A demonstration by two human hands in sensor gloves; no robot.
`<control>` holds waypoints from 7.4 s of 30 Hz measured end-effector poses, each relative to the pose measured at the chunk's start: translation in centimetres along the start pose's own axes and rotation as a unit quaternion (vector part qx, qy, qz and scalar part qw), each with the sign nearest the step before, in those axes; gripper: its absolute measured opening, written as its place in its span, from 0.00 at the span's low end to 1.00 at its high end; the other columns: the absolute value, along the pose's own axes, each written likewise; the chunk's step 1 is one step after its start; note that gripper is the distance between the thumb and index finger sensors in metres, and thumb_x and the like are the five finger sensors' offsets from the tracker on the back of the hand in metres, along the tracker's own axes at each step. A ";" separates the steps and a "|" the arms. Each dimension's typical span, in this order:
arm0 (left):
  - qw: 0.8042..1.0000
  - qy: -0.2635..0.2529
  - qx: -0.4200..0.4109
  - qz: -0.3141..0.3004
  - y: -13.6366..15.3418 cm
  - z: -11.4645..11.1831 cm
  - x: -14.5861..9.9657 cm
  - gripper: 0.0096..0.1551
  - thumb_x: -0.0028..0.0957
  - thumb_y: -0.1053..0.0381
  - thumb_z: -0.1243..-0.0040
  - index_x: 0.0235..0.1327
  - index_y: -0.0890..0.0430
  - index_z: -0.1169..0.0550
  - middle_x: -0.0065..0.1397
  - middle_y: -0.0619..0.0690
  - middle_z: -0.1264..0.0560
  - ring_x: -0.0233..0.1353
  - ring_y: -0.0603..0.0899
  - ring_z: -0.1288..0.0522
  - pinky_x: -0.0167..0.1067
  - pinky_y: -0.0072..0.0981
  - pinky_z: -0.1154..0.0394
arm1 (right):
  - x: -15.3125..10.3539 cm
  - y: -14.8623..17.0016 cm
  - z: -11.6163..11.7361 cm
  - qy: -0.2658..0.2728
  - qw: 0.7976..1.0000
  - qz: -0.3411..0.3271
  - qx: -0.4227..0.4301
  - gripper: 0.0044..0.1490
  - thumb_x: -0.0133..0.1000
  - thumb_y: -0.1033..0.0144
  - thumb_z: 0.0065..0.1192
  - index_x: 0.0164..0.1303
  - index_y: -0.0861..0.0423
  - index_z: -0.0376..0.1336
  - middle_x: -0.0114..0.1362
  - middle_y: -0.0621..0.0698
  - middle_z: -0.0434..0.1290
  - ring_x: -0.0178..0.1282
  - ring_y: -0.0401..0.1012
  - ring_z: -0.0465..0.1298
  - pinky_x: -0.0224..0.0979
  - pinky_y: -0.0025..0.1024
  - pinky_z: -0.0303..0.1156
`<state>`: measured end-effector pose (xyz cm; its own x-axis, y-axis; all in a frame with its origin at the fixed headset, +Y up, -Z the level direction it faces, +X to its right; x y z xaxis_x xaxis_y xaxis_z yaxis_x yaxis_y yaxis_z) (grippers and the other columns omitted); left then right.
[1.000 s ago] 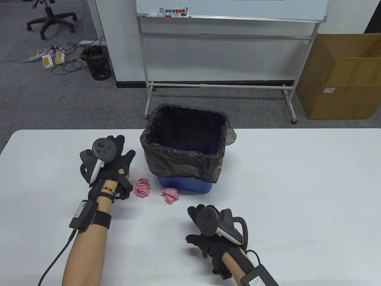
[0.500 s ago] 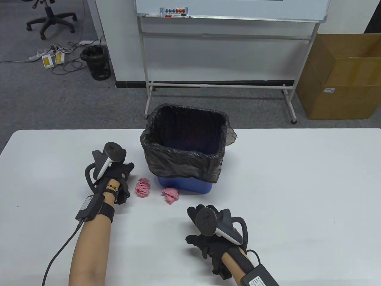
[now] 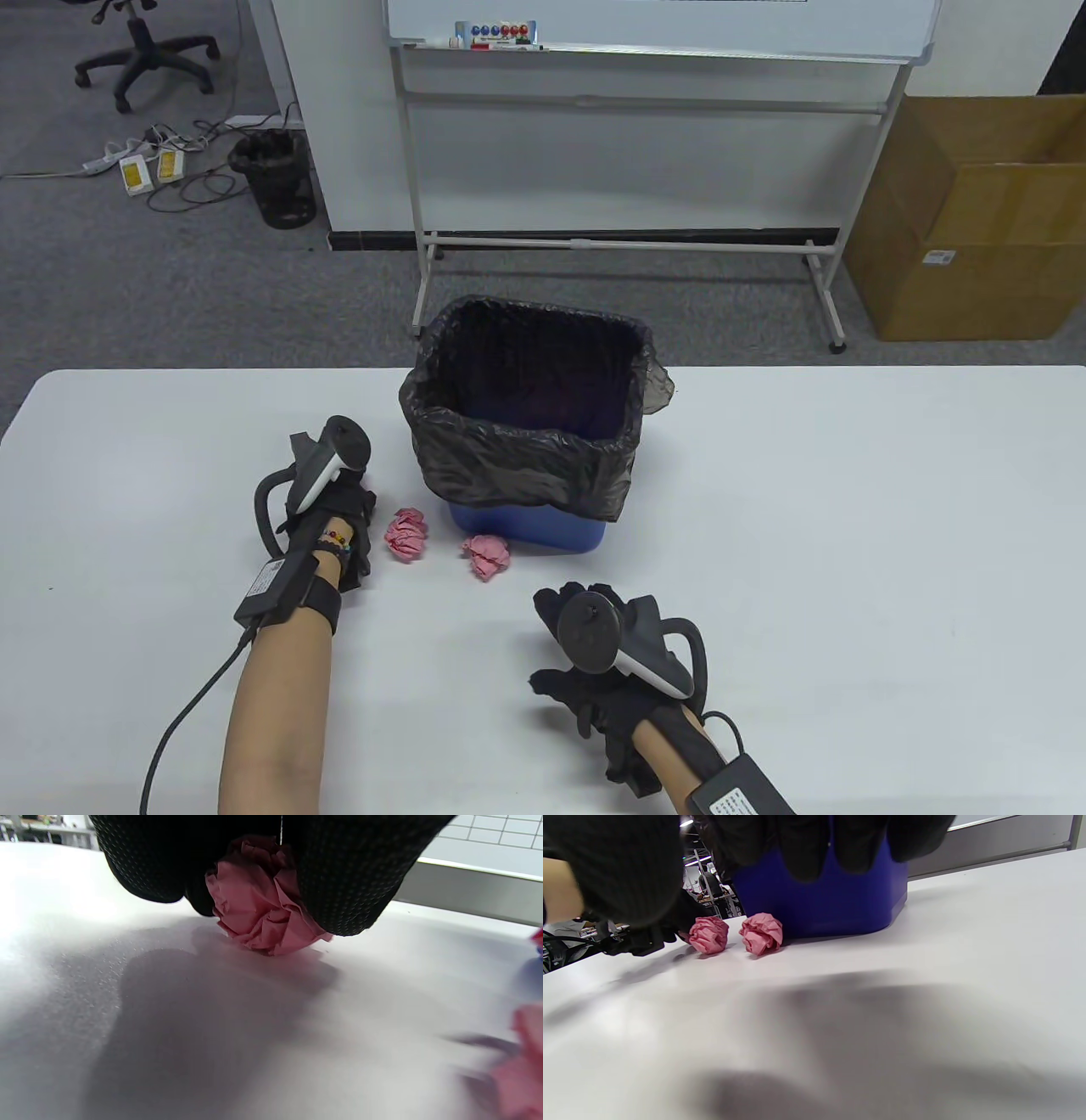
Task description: Toss crumpled papers into recycling bin
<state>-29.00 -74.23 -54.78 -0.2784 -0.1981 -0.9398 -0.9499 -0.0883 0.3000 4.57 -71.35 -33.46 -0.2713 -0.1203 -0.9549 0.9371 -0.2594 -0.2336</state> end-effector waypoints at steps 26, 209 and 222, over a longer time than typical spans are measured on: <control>0.996 -0.013 -0.080 -0.032 2.1 4.6 -6.2 0.31 0.47 0.49 0.27 0.66 0.51 0.22 0.76 0.54 0.25 0.71 0.63 0.20 0.63 0.48 0.17 | 0.1 0.3 -0.5 0.015 1.000 0.002 0.008 0.58 0.41 0.38 0.69 0.80 0.39 0.48 0.87 0.49 0.56 0.88 0.53 0.55 0.82 0.53 0.56; 0.896 -0.125 -0.277 -0.324 -11.0 17.8 -14.9 0.46 0.49 0.39 0.32 0.80 0.48 0.37 0.89 0.55 0.45 0.86 0.70 0.47 0.75 0.71 0.43 | 0.0 1.1 -0.7 0.006 1.000 0.022 0.014 0.58 0.41 0.38 0.69 0.80 0.39 0.48 0.87 0.49 0.56 0.88 0.53 0.55 0.82 0.54 0.55; 0.921 -0.188 -0.231 -0.249 -3.6 15.9 -16.7 0.47 0.49 0.39 0.32 0.80 0.51 0.36 0.87 0.57 0.41 0.84 0.70 0.40 0.73 0.68 0.38 | 0.0 1.1 -0.7 0.007 1.000 0.022 0.009 0.58 0.41 0.38 0.69 0.80 0.39 0.48 0.87 0.49 0.56 0.88 0.54 0.55 0.82 0.54 0.55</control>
<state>-23.18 -55.05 -42.73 0.0646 0.3237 -0.9440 -0.8350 -0.5004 -0.2287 5.74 -70.99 -33.78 -0.2263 -0.1180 -0.9669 0.9440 -0.2713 -0.1879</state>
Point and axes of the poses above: the tracker on the back of each hand, its own y axis roughly to the little-finger side, its own x axis roughly from the wrist to the fingertips, z = x × y, the point moved 1 cm from there along x, roughly from the wrist to the fingertips
